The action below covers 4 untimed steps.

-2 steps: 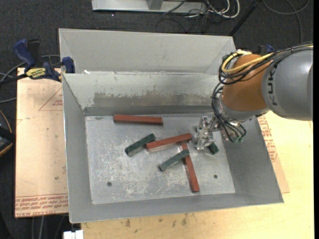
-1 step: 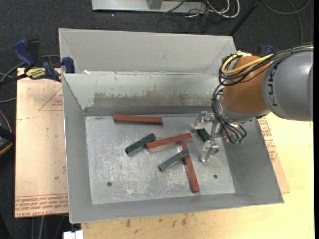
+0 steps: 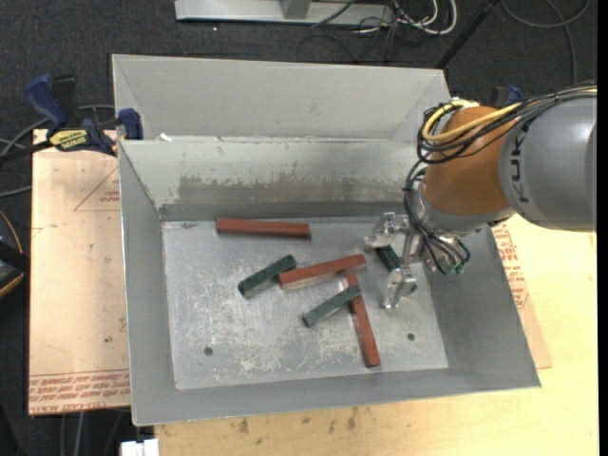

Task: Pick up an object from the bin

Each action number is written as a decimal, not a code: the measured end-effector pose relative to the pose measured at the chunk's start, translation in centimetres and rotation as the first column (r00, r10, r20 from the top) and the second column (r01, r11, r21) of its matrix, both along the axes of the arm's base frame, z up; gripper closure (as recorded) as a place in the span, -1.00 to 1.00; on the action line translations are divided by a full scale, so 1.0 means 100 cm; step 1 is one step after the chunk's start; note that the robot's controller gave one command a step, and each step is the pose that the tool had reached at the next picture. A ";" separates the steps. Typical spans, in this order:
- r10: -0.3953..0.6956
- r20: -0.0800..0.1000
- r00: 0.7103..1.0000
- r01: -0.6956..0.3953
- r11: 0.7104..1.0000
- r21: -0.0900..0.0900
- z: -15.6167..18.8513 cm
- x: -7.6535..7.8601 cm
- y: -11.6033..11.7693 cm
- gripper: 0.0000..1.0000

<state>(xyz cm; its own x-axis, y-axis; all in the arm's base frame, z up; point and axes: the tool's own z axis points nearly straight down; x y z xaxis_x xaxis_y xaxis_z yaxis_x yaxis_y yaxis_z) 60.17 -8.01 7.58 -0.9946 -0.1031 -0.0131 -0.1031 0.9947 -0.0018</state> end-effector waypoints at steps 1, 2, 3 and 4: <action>0.138 0.009 0.990 -0.138 0.990 -0.003 0.004 0.037 0.089 1.00; 0.139 0.009 0.990 -0.139 0.990 -0.003 0.004 0.037 0.089 1.00; 0.140 0.008 0.990 -0.140 0.990 -0.003 0.005 0.036 0.089 1.00; 0.425 -0.009 0.905 -0.425 0.905 0.001 0.119 0.028 0.053 1.00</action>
Offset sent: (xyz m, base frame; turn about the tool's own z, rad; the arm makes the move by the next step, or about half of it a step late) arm 0.0000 0.0000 0.0000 0.0000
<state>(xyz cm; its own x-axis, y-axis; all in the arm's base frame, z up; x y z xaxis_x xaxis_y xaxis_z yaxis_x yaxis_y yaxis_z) 62.92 -2.75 19.44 -0.8563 -0.5164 -0.0038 -0.5164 0.8564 -0.0002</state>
